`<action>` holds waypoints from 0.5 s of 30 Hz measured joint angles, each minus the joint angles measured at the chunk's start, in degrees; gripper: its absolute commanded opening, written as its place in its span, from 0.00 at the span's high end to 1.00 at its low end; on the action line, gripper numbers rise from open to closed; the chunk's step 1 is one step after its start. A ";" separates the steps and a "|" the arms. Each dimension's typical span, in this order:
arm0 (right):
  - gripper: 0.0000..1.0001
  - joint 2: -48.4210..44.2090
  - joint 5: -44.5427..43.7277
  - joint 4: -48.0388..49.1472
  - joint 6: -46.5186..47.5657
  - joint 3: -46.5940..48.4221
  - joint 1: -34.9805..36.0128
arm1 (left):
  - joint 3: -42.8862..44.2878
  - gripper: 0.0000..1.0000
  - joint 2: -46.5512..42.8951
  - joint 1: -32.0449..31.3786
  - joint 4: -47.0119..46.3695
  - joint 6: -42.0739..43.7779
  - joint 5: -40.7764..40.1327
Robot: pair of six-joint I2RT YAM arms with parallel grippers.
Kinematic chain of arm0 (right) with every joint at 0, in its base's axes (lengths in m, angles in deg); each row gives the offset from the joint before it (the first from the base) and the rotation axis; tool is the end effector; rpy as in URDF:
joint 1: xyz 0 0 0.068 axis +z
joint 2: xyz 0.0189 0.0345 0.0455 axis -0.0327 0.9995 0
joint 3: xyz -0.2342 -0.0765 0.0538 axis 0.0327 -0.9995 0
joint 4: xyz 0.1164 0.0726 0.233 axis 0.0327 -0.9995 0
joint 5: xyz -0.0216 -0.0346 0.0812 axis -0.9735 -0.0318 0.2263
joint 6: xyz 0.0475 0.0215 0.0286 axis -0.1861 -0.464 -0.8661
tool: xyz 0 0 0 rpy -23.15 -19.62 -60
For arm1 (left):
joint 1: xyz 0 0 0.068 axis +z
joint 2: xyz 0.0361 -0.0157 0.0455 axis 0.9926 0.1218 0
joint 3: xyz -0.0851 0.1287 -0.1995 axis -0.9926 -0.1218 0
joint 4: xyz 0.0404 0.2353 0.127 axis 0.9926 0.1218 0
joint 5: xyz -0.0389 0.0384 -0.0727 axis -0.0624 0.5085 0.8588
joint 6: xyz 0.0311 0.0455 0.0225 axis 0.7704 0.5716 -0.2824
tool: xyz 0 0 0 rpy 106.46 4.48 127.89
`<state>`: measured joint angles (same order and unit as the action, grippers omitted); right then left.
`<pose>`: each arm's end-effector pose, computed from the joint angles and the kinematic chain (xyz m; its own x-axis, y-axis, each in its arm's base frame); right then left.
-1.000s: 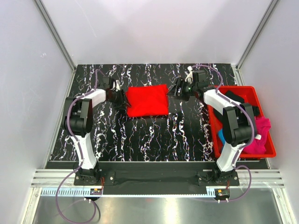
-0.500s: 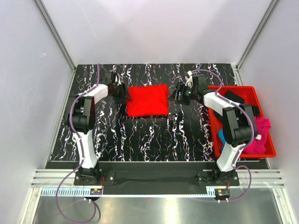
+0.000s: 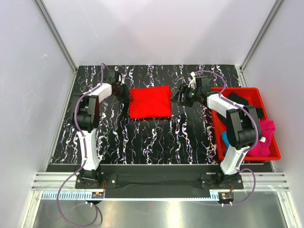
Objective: Fold and stack the t-shirts
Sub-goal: Neatly place the folded tshirt to the corner
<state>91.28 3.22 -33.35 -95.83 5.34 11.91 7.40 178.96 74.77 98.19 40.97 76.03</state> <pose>0.3855 0.1173 0.1718 -0.8405 0.1929 -0.5064 -0.2141 0.7403 0.6373 0.4518 -0.0801 0.1247 -0.8935 -0.3067 -0.3280 -0.1165 0.8637 -0.4903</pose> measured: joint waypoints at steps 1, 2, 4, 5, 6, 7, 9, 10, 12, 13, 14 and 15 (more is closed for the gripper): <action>0.30 0.00 0.00 0.09 -0.02 0.00 0.02 | 0.52 0.82 0.31 0.00 0.42 0.20 0.02; 0.30 0.00 0.00 0.24 -0.02 0.00 0.02 | 1.46 0.87 0.79 0.07 1.16 0.37 0.02; 0.30 0.00 0.00 0.46 -0.02 0.02 0.02 | 3.67 0.91 1.90 0.17 2.38 0.74 0.07; 0.30 0.00 0.00 0.48 -0.04 0.02 0.02 | 4.68 0.96 2.38 0.35 2.82 0.98 0.07; 0.30 0.00 0.00 0.48 -0.02 0.02 0.02 | 5.57 0.99 2.80 0.68 3.23 1.27 0.09; 0.30 0.00 0.00 0.44 -0.02 0.02 0.02 | 6.58 1.00 3.23 1.18 3.65 1.60 0.17; 0.30 0.00 -0.02 0.39 0.00 0.02 0.02 | 8.63 1.00 4.13 2.62 4.87 2.32 0.17; 0.30 0.00 -0.02 0.37 0.02 0.02 0.02 | 10.27 1.00 4.90 3.54 5.86 2.82 0.17; 0.30 0.00 -0.02 0.33 0.07 0.02 0.02 | 13.73 1.00 6.60 5.77 7.23 3.85 0.11; 0.30 0.00 -0.02 0.35 0.09 0.02 0.02 | 15.85 1.00 7.52 7.13 8.50 4.48 -0.07; 0.30 0.00 -0.02 0.35 0.09 0.02 0.02 | 17.77 1.00 8.35 8.44 9.35 5.11 -0.28; 0.30 0.00 -0.02 0.33 0.09 0.02 0.02 | 19.78 1.00 9.22 9.92 9.94 5.84 -0.48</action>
<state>91.28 3.20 -33.02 -95.75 5.37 11.93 27.18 188.18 84.70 108.14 46.81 75.55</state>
